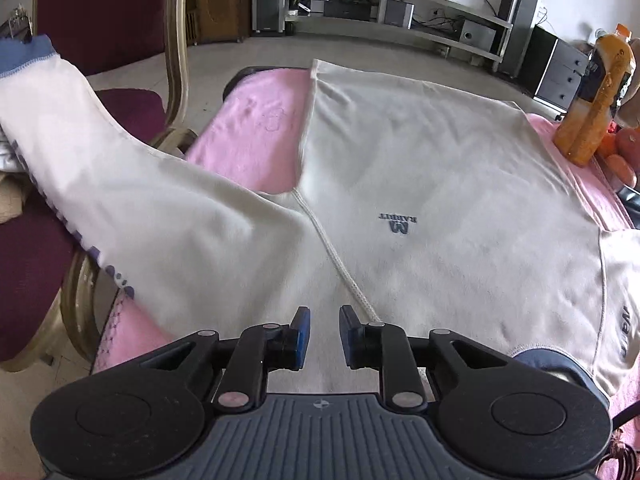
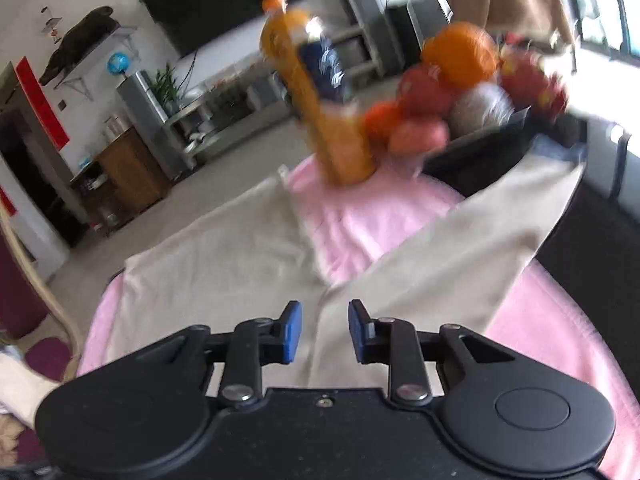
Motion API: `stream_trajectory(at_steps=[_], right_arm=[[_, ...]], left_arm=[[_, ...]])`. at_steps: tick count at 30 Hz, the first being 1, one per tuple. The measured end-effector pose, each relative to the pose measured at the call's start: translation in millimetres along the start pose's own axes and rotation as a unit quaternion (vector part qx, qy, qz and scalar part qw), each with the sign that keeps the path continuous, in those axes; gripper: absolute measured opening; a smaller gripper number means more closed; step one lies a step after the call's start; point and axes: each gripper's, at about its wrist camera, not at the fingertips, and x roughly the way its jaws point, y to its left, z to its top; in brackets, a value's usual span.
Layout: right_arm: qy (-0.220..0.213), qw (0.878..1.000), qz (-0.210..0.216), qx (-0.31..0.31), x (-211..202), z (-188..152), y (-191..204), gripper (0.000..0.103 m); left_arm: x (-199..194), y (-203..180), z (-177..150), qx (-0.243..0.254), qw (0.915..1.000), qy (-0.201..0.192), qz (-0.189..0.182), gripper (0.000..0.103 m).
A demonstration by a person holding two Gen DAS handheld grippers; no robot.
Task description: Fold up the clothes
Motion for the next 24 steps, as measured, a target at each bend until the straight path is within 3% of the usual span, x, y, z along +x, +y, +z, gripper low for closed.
stream_trajectory(at_steps=[3, 6, 12, 19, 24], right_arm=[[0.016, 0.999, 0.001, -0.028, 6, -6, 12, 0.027], [0.058, 0.997, 0.020, -0.040, 19, -15, 22, 0.026], [0.142, 0.984, -0.001, -0.107, 47, -40, 49, 0.026], [0.145, 0.980, -0.009, -0.137, 58, -48, 58, 0.026], [0.180, 0.973, -0.039, -0.135, 70, -52, 46, 0.025]], left_arm=[[0, 0, 0, -0.004, 0.9999, -0.007, -0.011, 0.021], [2, -1, 0, -0.006, 0.9998, -0.010, -0.019, 0.021], [10, -10, -1, 0.011, 0.9997, -0.007, -0.022, 0.021], [24, -21, -3, 0.037, 0.9986, 0.017, -0.034, 0.022], [27, -17, -6, 0.032, 0.9975, 0.051, -0.038, 0.026]])
